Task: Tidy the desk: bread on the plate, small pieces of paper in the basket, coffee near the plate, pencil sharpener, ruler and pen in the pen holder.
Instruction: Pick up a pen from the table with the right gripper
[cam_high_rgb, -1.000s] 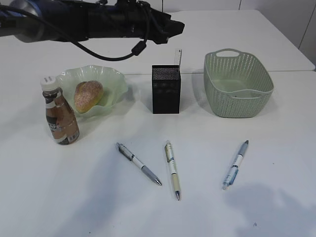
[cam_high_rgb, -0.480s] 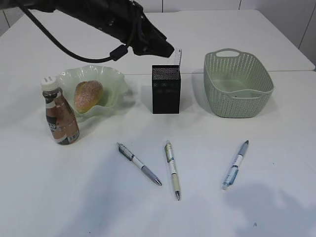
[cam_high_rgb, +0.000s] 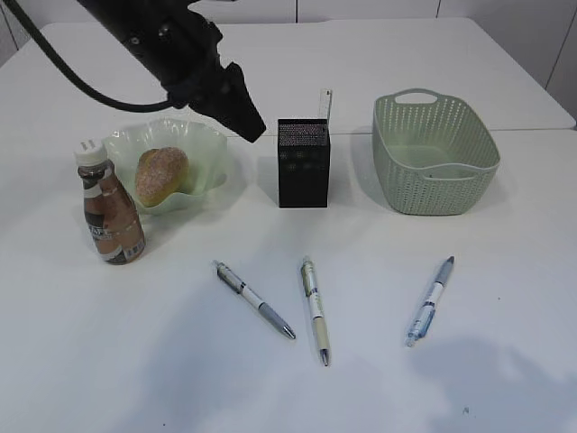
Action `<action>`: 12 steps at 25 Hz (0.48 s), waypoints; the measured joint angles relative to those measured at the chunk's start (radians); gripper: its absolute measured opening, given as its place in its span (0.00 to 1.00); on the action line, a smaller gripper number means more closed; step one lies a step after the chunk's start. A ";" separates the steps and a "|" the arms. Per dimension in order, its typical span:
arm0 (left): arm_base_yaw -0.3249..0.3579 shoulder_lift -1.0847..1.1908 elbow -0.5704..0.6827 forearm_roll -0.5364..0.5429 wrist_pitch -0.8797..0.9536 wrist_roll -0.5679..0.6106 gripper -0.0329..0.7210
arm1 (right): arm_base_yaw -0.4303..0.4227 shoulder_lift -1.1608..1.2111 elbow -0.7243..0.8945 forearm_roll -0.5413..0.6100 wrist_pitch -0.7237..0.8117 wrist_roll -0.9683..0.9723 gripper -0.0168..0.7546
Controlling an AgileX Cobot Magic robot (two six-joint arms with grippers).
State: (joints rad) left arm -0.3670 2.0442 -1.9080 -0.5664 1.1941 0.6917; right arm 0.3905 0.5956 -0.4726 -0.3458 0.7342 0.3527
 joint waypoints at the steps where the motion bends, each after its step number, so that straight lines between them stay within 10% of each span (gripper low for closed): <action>1: 0.000 -0.004 -0.002 0.015 0.012 -0.048 0.53 | 0.000 0.000 0.000 0.002 0.000 0.000 0.64; 12: 0.001 -0.035 -0.004 0.184 0.036 -0.449 0.52 | 0.000 0.000 0.000 0.022 -0.003 0.000 0.64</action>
State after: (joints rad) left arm -0.3664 2.0088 -1.9120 -0.3826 1.2301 0.2422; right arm 0.3905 0.5956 -0.4726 -0.3233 0.7311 0.3527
